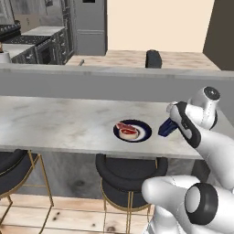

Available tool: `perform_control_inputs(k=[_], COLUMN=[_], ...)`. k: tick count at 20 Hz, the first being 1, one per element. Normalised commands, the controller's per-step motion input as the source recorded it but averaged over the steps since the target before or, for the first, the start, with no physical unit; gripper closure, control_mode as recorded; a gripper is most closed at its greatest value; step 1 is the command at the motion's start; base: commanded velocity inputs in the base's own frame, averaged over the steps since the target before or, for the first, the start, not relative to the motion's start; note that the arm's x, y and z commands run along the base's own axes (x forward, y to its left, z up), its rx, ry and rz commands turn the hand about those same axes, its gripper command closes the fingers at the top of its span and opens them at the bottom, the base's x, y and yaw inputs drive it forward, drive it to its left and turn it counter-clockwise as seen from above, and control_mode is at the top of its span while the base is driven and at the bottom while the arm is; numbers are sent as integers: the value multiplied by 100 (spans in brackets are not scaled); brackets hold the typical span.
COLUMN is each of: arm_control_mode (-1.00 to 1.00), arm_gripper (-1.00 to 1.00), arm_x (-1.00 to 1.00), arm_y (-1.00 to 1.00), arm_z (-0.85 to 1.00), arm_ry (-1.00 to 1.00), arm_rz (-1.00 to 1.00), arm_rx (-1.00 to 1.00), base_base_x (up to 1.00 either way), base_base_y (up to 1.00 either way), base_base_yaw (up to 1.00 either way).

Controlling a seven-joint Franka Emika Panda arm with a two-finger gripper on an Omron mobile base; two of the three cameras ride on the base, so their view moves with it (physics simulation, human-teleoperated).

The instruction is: Retrieve the tupperware and aluminum foil from the cabinet and place them on the dining counter near the plate with steaks to prepare for storing leftovers.

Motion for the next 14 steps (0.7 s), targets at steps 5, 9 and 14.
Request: perform_control_inputs(k=[5, 9, 14], arm_control_mode=[-100, -100, -100], arm_gripper=[100, 100, 100], arm_x=[0, 10, 62], arm_y=[0, 0, -5], arm_z=[-55, -49, -58], arm_ry=[-65, -67, -39], arm_rz=[0, 0, 0], arm_rx=[-4, -3, 0], base_base_x=[0, 0, 0], base_base_y=[0, 0, 0], base_base_yaw=[0, 0, 0])
